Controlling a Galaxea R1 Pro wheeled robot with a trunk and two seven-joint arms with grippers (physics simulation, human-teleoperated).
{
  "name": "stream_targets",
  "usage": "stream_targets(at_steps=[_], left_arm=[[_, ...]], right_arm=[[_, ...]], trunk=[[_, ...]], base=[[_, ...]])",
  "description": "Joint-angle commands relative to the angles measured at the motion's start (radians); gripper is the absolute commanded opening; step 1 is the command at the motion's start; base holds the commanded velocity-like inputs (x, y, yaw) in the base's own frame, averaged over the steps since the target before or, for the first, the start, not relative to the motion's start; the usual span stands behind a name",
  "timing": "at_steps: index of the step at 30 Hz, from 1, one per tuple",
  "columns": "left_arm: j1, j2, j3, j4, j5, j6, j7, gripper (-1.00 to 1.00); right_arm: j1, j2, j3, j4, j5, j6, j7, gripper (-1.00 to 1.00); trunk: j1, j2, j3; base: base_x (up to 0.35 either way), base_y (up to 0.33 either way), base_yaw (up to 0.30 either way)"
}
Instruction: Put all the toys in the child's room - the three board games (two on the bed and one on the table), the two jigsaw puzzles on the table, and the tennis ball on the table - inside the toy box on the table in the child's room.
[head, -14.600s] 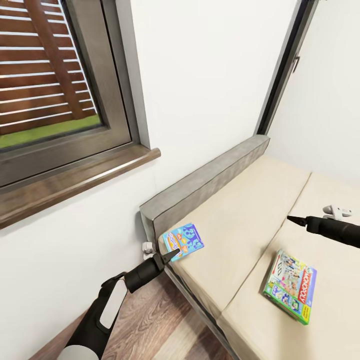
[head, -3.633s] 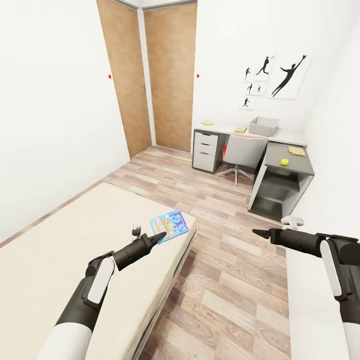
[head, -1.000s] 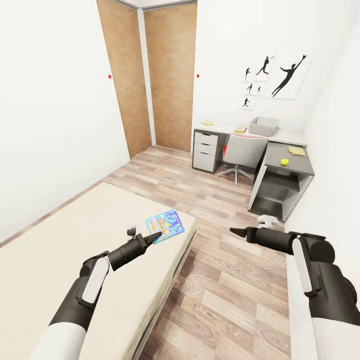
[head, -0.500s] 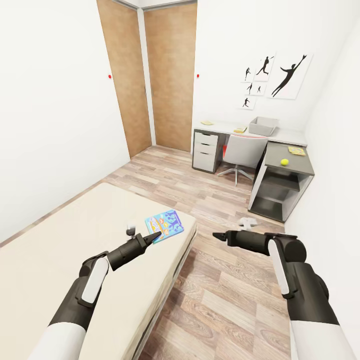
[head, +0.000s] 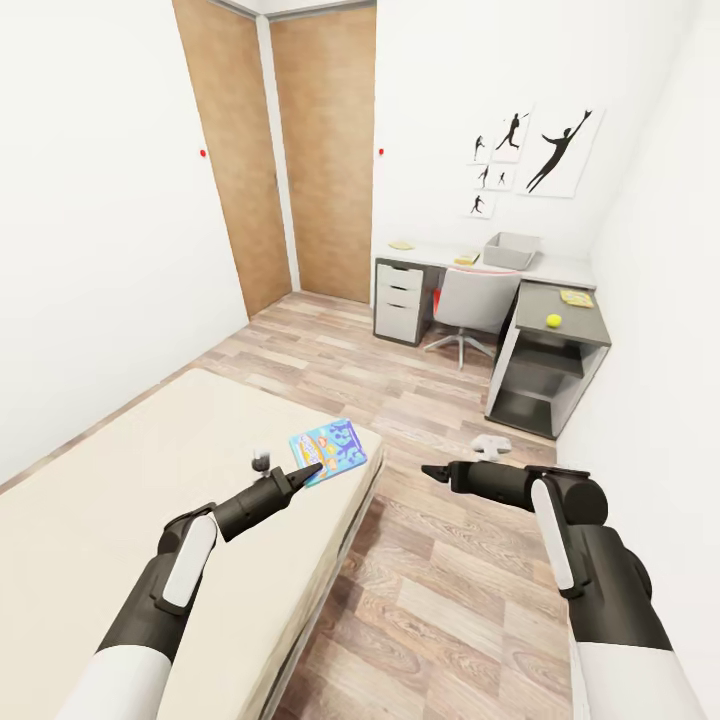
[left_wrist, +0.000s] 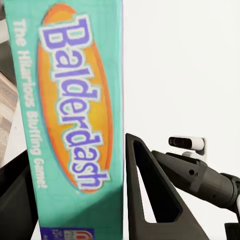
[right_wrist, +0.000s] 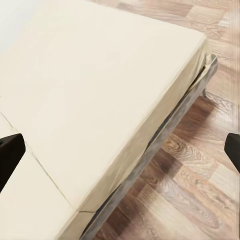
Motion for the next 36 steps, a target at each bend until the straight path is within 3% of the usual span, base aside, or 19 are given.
stream_targets(at_steps=[1, 20, 36], left_arm=[[-0.001, -0.001, 0.003, 0.000, 0.001, 0.006, -0.003, -1.00], [0.003, 0.001, 0.005, 0.000, 0.003, -0.006, -0.016, -1.00], [0.005, 0.001, 0.006, 0.000, 0.003, -0.005, -0.012, -1.00]], right_arm=[[-0.001, 0.000, -0.001, 0.000, -0.005, 0.006, -0.001, 1.00], [-0.003, 0.000, 0.001, 0.006, -0.009, 0.006, -0.001, 1.00], [-0.002, 0.000, 0.002, 0.004, -0.008, 0.006, -0.001, 1.00]], trunk=[[0.001, -0.002, -0.002], [0.001, -0.002, -0.002], [0.001, -0.002, -0.002]], base=[[0.000, 0.000, -0.268], [0.000, 0.000, -0.278], [0.000, 0.000, -0.141]])
